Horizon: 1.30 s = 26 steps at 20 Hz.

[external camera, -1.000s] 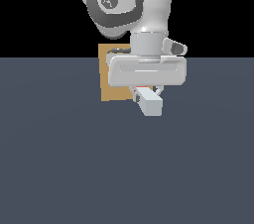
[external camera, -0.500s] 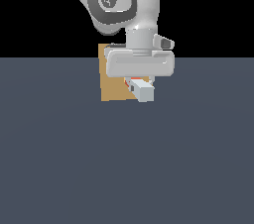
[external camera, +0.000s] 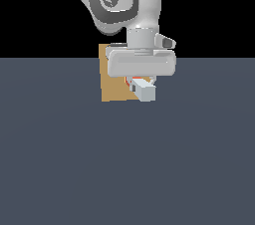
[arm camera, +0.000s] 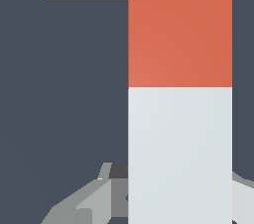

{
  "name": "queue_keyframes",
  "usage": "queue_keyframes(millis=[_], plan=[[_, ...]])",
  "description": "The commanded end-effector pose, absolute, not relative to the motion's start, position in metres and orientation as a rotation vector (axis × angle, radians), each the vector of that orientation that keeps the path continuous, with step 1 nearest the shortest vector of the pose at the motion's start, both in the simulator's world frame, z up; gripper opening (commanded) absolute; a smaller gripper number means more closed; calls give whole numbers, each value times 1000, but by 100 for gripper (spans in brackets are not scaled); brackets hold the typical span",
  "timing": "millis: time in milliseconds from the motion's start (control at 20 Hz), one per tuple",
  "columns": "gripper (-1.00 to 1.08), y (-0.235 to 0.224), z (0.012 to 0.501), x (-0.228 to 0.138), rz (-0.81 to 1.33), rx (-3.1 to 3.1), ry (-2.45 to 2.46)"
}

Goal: Insert the peg into the horizontal hole in a box.

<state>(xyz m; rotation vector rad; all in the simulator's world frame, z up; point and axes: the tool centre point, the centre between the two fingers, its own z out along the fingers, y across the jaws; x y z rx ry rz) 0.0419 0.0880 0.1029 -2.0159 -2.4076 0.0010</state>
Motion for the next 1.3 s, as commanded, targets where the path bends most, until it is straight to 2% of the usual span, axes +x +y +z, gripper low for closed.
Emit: queue_keyframes(millis=[0,300,900,1250], plan=[[-100,88,103,42,0,-2016,-2408],[-100,103,103,39,0,-2016,-2408],[-100,197,105,21,-4,-2018,-2409],[-100,217,106,19,-5,-2018,-2410]])
